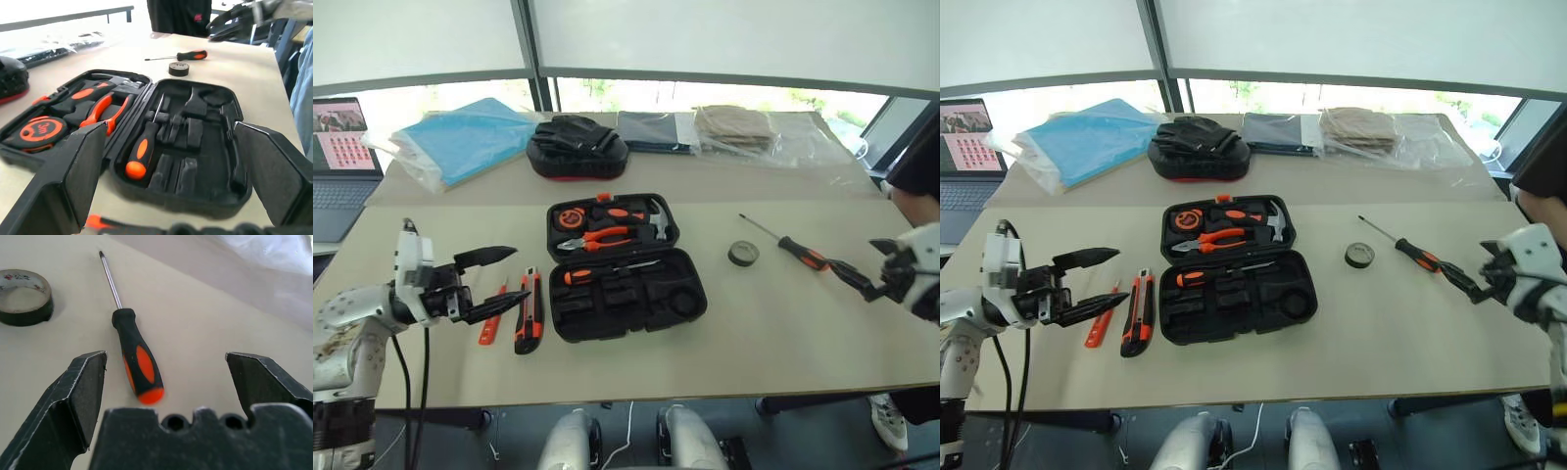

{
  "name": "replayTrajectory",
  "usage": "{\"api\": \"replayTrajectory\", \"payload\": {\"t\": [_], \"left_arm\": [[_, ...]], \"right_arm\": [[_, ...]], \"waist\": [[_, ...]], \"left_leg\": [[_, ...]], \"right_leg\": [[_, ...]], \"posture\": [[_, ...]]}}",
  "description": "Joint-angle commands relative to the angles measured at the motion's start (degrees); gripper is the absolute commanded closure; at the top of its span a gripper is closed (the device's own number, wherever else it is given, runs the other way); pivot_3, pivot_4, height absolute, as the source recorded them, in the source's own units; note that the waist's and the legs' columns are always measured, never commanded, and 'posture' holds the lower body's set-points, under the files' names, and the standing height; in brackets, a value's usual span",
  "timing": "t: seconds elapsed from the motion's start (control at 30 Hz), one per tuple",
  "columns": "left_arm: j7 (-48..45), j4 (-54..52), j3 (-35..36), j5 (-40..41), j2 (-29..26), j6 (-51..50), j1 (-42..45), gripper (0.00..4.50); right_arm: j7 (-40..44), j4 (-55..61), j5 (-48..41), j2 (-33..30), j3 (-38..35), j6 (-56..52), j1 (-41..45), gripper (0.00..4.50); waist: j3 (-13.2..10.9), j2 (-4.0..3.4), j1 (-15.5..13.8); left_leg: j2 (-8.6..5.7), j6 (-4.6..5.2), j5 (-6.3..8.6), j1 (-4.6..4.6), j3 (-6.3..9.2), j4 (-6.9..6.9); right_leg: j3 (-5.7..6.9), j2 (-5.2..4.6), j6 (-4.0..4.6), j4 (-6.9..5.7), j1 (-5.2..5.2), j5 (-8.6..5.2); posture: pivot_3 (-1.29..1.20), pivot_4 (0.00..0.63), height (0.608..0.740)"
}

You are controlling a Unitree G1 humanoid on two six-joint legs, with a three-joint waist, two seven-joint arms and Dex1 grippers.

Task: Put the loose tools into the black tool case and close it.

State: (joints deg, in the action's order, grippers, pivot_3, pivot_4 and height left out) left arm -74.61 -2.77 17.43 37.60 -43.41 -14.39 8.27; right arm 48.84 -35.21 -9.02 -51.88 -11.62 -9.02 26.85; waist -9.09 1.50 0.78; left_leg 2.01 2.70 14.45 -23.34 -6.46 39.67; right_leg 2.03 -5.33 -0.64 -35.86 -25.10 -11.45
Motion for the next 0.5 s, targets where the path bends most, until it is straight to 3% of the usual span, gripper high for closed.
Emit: {"api": "replayTrajectory", "payload": {"t": [0.03,0.3,0.5], "left_arm": [[1.06,-3.07,-0.29,1.84,0.16,-1.52,1.62,0.04],[2.32,-6.33,-0.55,3.12,0.27,-3.62,0.97,0.04],[1.42,-6.37,-0.65,3.37,-0.42,-4.44,0.44,0.0]], "right_arm": [[5.85,-12.57,4.71,0.42,6.01,2.13,10.13,0.0],[8.59,-30.1,10.12,3.23,11.64,2.85,22.57,0.0],[10.62,-34.33,12.01,4.14,13.0,2.46,25.31,1.82]], "waist": [[-0.02,0.0,-0.05],[-0.03,-0.02,-0.02],[-0.03,-0.03,0.08]], "left_leg": [[0.0,0.0,0.0,-0.03,0.01,-0.02],[-0.08,0.09,0.06,-0.19,-0.02,0.04],[-0.06,0.07,0.05,-0.15,-0.03,0.05]], "right_leg": [[0.02,0.01,-0.01,0.02,-0.01,-0.01],[0.04,-0.15,-0.19,0.13,-0.02,0.01],[0.03,-0.13,-0.19,0.1,-0.01,0.02]], "posture": [[0.0,0.15,0.74],[0.0,0.15,0.74],[0.0,0.15,0.74]]}}
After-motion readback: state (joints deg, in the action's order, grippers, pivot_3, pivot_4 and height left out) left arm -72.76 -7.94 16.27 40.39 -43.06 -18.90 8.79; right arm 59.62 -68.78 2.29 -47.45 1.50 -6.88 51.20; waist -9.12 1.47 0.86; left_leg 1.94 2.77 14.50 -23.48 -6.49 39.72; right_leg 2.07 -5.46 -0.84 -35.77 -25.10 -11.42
